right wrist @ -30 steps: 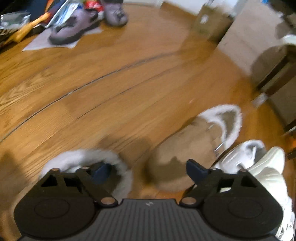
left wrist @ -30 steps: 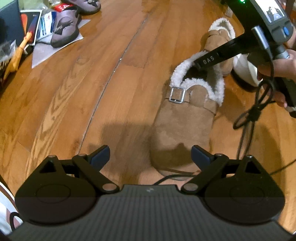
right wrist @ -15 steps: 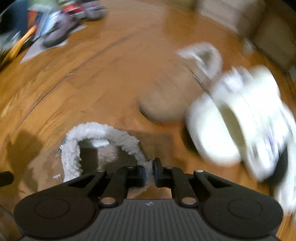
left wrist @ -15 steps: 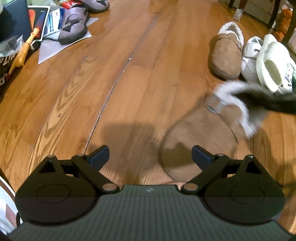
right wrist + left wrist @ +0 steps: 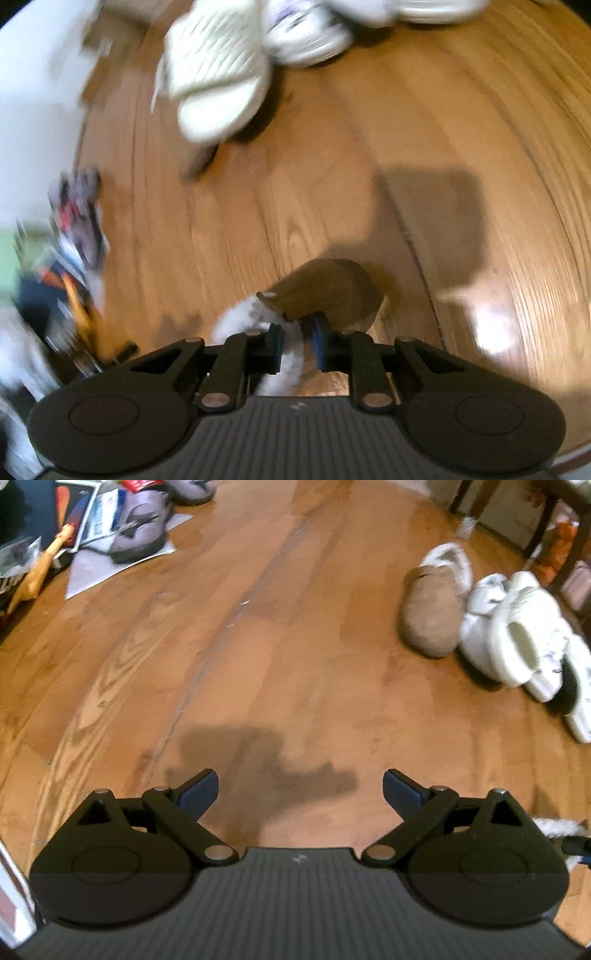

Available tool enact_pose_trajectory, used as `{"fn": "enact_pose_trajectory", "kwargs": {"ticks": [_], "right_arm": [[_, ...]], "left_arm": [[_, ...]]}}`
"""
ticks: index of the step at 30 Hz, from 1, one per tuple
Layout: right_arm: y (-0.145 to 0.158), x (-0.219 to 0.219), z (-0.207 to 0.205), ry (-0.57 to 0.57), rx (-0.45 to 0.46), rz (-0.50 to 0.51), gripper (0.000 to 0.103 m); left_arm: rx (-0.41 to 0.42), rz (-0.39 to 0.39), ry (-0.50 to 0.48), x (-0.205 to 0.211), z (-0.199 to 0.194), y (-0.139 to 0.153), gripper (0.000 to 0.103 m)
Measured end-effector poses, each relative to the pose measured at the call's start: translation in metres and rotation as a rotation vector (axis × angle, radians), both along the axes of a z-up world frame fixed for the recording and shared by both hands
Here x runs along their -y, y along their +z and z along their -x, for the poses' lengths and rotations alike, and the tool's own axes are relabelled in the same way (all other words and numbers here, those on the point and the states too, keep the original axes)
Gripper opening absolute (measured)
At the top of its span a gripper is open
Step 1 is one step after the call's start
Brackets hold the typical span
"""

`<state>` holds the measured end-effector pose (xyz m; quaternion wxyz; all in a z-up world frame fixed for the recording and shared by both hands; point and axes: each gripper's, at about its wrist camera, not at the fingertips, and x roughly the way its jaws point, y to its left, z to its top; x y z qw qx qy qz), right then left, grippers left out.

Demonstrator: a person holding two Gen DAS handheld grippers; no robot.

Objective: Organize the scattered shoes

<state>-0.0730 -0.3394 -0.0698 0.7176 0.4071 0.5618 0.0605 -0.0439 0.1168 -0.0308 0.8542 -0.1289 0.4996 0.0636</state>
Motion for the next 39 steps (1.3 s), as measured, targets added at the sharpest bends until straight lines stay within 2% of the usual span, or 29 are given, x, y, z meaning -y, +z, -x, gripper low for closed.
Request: {"fn": "enact_pose_trajectory", "kwargs": {"ticks": [2, 4, 6, 7, 8, 10, 11, 13, 15, 18, 21, 24, 25, 26, 28, 29, 30, 31, 32, 33, 36, 39], "right_arm": [[0.008, 0.032, 0.01, -0.075, 0.064, 0.053, 0.0], [0.016, 0.047, 0.017, -0.061, 0.116, 0.182, 0.0], [0.027, 0.052, 0.028, 0.074, 0.204, 0.356, 0.005], [0.03, 0.048, 0.03, 0.16, 0.24, 0.398, 0.009], [0.033, 0.042, 0.029, 0.224, 0.269, 0.437, 0.012], [0.045, 0.013, 0.021, 0.446, 0.375, 0.554, 0.023], [0.051, -0.002, 0.017, 0.558, 0.431, 0.609, 0.028], [0.061, -0.033, 0.006, 0.77, 0.564, 0.668, 0.045], [0.062, -0.061, -0.004, 0.989, 0.683, 0.676, 0.047], [0.044, -0.097, -0.026, 1.244, 0.678, 0.675, 0.049], [0.019, -0.126, -0.039, 1.409, 0.66, 0.702, 0.049], [-0.013, -0.149, -0.047, 1.51, 0.621, 0.763, 0.049], [-0.017, -0.151, -0.048, 1.5, 0.616, 0.775, 0.049], [-0.021, -0.15, -0.054, 1.443, 0.591, 0.761, 0.048], [-0.015, -0.132, -0.07, 1.252, 0.541, 0.659, 0.024], [-0.01, -0.111, -0.077, 1.099, 0.487, 0.576, 0.024], [-0.009, -0.096, -0.073, 1.03, 0.474, 0.563, 0.021], [-0.008, -0.081, -0.066, 0.96, 0.466, 0.569, 0.017], [-0.007, -0.065, -0.049, 0.887, 0.47, 0.66, 0.016], [-0.005, -0.052, -0.04, 0.812, 0.445, 0.693, 0.014], [0.005, 0.004, -0.015, 0.518, 0.371, 0.652, 0.015], [0.017, 0.056, 0.019, 0.3, 0.328, 0.658, 0.015]], "left_arm": [[0.01, 0.016, -0.08, 0.028, -0.005, 0.004, 0.097], [0.008, 0.009, -0.229, 0.074, -0.009, 0.006, 0.097], [0.003, -0.014, -0.403, 0.122, -0.006, 0.006, 0.097], [0.003, -0.025, -0.468, 0.138, -0.003, 0.006, 0.097], [0.004, -0.033, -0.504, 0.148, -0.001, 0.007, 0.097], [0.001, -0.075, -0.607, 0.179, 0.008, 0.009, 0.097], [-0.005, -0.079, -0.617, 0.183, 0.009, 0.009, 0.097], [-0.021, -0.078, -0.601, 0.183, 0.01, 0.008, 0.097], [-0.036, -0.062, -0.588, 0.178, 0.009, 0.005, 0.097], [-0.053, -0.04, -0.573, 0.172, 0.007, -0.001, 0.097], [-0.067, -0.026, -0.562, 0.164, 0.005, -0.007, 0.097], [-0.071, -0.029, -0.563, 0.16, 0.004, -0.011, 0.097], [-0.073, -0.029, -0.561, 0.161, 0.002, -0.012, 0.097], [-0.077, -0.027, -0.557, 0.162, -0.001, -0.014, 0.097], [-0.088, -0.021, -0.55, 0.162, -0.004, -0.017, 0.097], [-0.09, -0.013, -0.549, 0.162, -0.004, -0.018, 0.097], [-0.09, -0.008, -0.551, 0.162, -0.003, -0.018, 0.097], [-0.088, -0.009, -0.555, 0.163, -0.003, -0.017, 0.097], [-0.086, -0.014, -0.558, 0.165, -0.003, -0.017, 0.097], [-0.082, -0.021, -0.561, 0.167, -0.003, -0.017, 0.097], [-0.075, -0.01, -0.578, 0.175, -0.002, -0.015, 0.097], [-0.063, 0.018, -0.612, 0.183, 0.0, -0.012, 0.097]]}}
